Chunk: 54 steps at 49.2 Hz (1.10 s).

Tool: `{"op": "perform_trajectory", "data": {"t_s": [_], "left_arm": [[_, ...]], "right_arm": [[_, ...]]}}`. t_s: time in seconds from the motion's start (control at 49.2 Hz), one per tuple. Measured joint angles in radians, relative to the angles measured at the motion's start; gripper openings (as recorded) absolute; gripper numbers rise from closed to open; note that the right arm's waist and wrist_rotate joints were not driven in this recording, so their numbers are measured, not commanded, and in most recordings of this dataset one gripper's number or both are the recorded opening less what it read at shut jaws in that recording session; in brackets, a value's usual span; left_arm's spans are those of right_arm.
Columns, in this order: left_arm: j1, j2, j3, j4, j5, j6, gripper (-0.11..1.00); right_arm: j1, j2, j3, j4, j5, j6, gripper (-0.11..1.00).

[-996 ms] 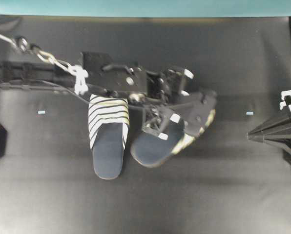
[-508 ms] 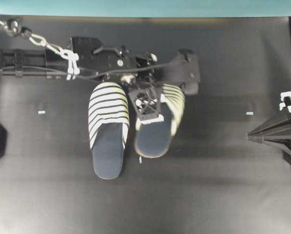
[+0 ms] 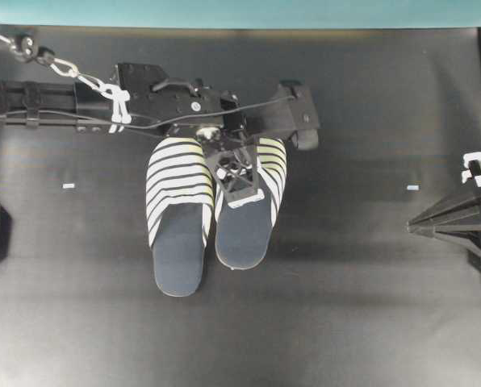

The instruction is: Arrange the slippers with the left arm.

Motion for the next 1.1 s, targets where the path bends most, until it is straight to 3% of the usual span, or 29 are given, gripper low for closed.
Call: {"op": "perform_trajectory", "data": {"t_s": [0.366,0.854,1.098], "left_arm": [[-0.048,0.015,0.043,0.000,-0.014,-0.048,0.01],[-0.052,0.014,0.048,0.000,-0.072,-0.048,0.01],[-0.060,0.014,0.052,0.000,-0.072,-0.009,0.01]], "right_arm": [[0.000,0.000,0.000,0.000,0.000,0.000,0.00],[0.000,-0.002,0.003,0.000,0.002,0.000,0.00],[0.000,0.000,0.003,0.000,0.002,0.000,0.00]]}}
